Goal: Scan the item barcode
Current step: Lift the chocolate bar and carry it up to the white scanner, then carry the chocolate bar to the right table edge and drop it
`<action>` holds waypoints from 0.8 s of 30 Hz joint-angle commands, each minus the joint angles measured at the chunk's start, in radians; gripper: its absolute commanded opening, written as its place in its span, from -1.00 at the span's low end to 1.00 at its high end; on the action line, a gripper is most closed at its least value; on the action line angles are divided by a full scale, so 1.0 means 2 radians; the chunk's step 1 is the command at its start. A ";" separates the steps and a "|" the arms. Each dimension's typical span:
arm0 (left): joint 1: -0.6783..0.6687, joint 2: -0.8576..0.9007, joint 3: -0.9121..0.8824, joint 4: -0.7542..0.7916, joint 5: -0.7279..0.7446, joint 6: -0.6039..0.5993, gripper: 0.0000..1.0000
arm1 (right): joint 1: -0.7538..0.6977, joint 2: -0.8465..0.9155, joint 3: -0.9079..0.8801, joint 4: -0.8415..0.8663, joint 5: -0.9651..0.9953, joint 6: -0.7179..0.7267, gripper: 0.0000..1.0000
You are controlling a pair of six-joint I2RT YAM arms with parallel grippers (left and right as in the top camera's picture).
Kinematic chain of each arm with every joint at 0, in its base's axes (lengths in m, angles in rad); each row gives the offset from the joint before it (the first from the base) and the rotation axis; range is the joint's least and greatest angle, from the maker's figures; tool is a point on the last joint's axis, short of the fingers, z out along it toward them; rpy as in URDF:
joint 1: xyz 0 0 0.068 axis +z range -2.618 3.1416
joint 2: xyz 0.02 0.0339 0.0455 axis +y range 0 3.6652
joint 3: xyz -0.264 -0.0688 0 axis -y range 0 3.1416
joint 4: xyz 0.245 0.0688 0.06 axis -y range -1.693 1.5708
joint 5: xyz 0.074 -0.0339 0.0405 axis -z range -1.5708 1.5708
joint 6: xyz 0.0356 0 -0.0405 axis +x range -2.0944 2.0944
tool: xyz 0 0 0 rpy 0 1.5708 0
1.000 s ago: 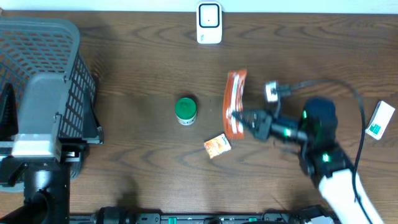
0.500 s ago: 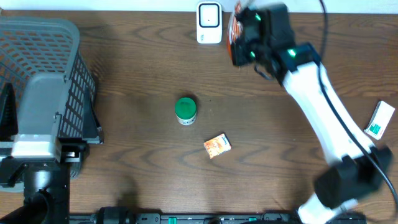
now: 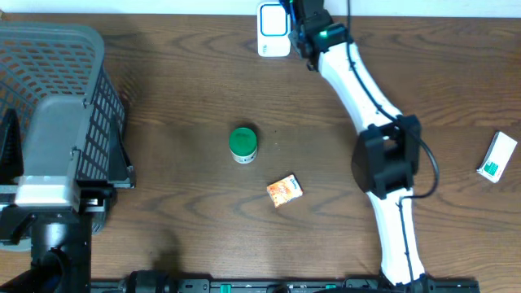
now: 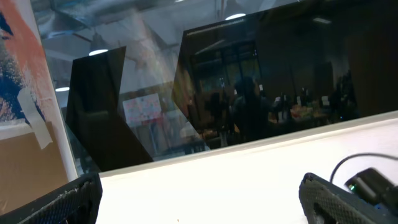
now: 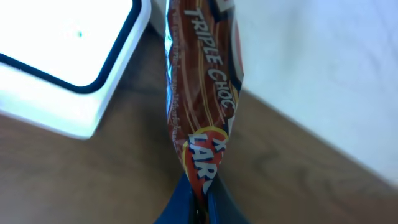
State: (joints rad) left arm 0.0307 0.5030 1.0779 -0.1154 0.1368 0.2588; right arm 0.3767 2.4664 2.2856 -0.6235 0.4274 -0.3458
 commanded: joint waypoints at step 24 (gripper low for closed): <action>-0.002 0.034 0.002 0.007 0.005 -0.006 0.99 | 0.037 0.092 0.019 0.135 0.227 -0.253 -0.98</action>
State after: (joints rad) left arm 0.0307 0.5743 1.0779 -0.1074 0.1364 0.2584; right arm 0.4488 2.6602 2.3119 -0.3534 0.8253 -0.7940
